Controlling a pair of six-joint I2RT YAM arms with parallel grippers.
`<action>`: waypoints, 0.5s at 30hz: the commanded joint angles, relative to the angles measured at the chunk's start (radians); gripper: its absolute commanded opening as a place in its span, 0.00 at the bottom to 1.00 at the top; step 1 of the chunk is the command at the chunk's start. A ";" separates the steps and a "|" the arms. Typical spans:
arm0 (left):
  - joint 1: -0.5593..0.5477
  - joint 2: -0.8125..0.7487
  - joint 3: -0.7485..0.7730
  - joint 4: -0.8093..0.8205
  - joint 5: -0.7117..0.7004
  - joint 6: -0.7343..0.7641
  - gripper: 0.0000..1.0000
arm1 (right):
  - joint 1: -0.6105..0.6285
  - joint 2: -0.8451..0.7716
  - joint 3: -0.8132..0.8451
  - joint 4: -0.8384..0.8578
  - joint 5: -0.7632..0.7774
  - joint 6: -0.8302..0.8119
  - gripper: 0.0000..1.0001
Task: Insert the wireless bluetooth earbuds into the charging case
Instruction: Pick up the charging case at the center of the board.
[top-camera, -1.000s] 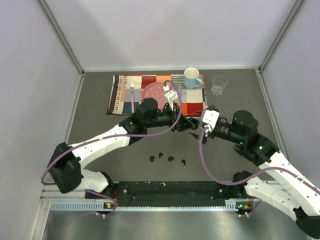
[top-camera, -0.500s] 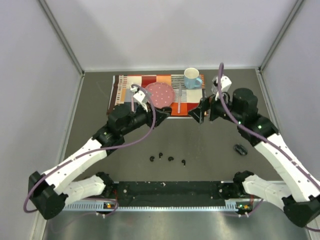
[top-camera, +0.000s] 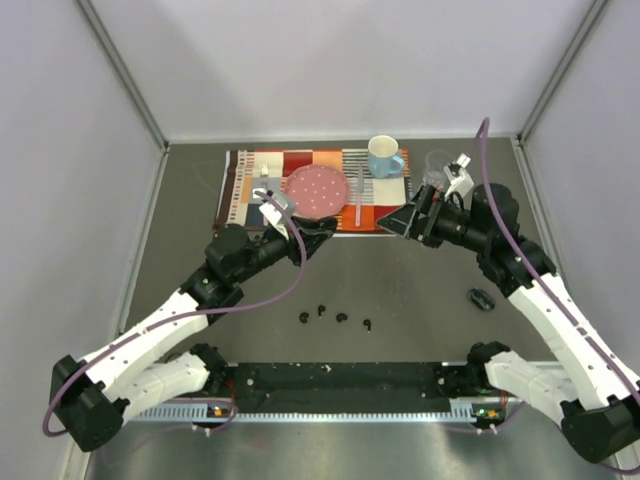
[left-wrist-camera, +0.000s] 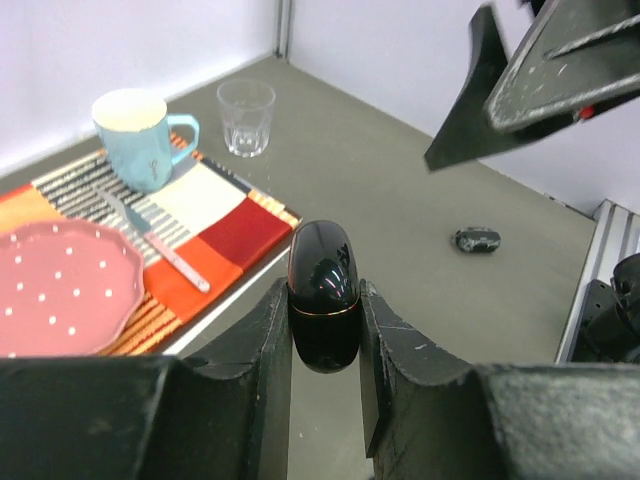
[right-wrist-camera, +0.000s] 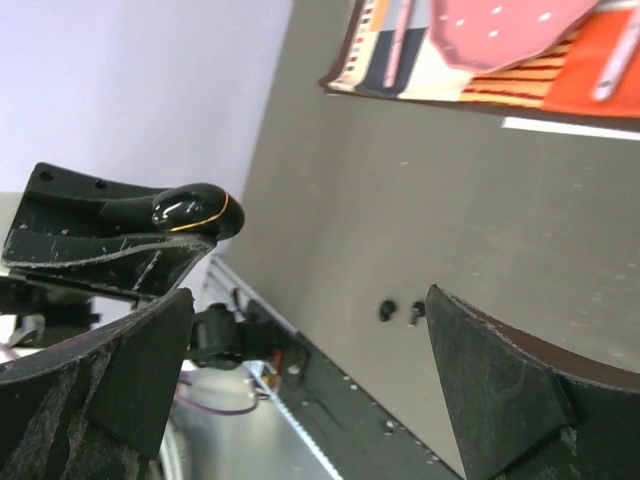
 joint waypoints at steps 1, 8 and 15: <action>-0.003 0.012 0.000 0.174 0.057 0.048 0.00 | -0.004 -0.014 -0.128 0.287 -0.128 0.258 0.99; -0.003 0.020 -0.036 0.267 0.067 0.065 0.00 | -0.004 -0.017 -0.133 0.345 -0.152 0.332 0.99; -0.001 0.018 -0.049 0.308 0.087 0.056 0.00 | -0.001 -0.048 -0.151 0.419 -0.174 0.472 0.98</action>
